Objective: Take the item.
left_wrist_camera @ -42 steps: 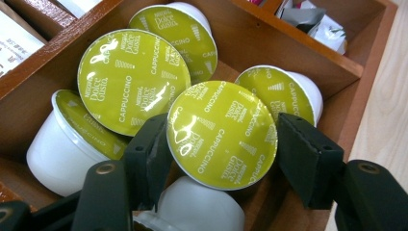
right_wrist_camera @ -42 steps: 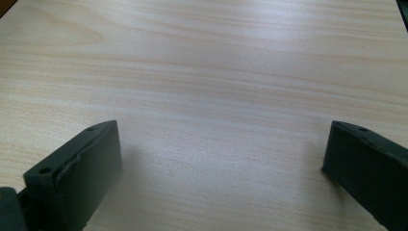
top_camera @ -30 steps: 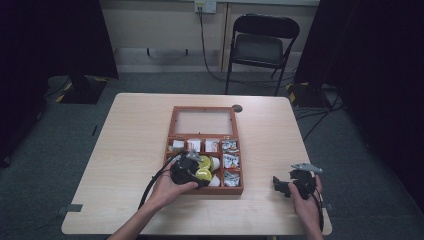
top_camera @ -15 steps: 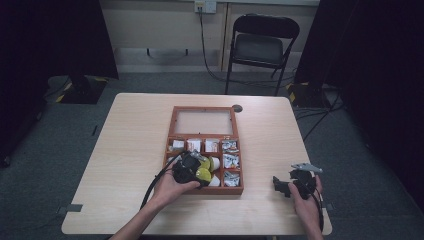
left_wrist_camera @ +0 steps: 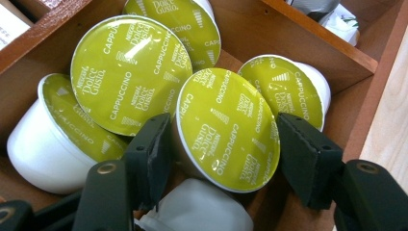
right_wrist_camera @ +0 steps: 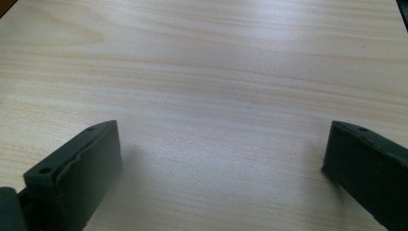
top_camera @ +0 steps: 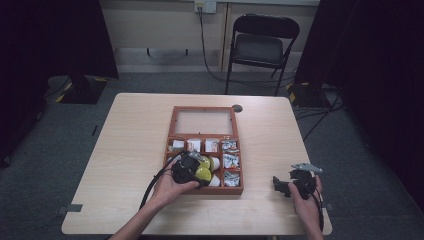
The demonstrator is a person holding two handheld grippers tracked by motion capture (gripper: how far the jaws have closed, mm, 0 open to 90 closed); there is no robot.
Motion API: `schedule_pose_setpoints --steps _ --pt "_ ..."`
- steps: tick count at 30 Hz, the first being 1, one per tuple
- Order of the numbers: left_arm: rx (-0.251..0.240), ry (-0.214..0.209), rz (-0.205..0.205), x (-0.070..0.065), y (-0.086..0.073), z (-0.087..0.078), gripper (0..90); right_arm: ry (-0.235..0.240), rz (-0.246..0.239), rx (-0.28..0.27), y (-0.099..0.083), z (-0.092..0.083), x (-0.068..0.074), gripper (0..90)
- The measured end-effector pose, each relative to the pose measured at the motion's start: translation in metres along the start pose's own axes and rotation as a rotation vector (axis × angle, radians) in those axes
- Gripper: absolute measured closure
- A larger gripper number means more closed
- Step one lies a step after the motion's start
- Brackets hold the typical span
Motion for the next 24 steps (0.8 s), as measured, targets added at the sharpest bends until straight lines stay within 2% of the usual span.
schedule_pose_setpoints --steps 7,15,24 --pt "-0.013 -0.002 0.011 -0.001 0.000 -0.004 39.0 0.000 0.000 0.000 0.000 0.000 0.000 0.0" --pt "-0.042 -0.007 0.001 0.002 0.000 -0.013 39.1 0.000 0.000 0.000 0.000 0.000 0.000 0.0" --pt "-0.067 -0.008 0.000 0.002 0.000 -0.016 39.1 0.000 0.000 0.000 0.000 0.000 0.000 0.0"
Point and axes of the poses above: each handheld gripper's, and its own axes: z roughly forward along the jaws, y roughly out of its top, x roughly to its left, the point moved 1 cm from there along z, roughly forward along the jaws
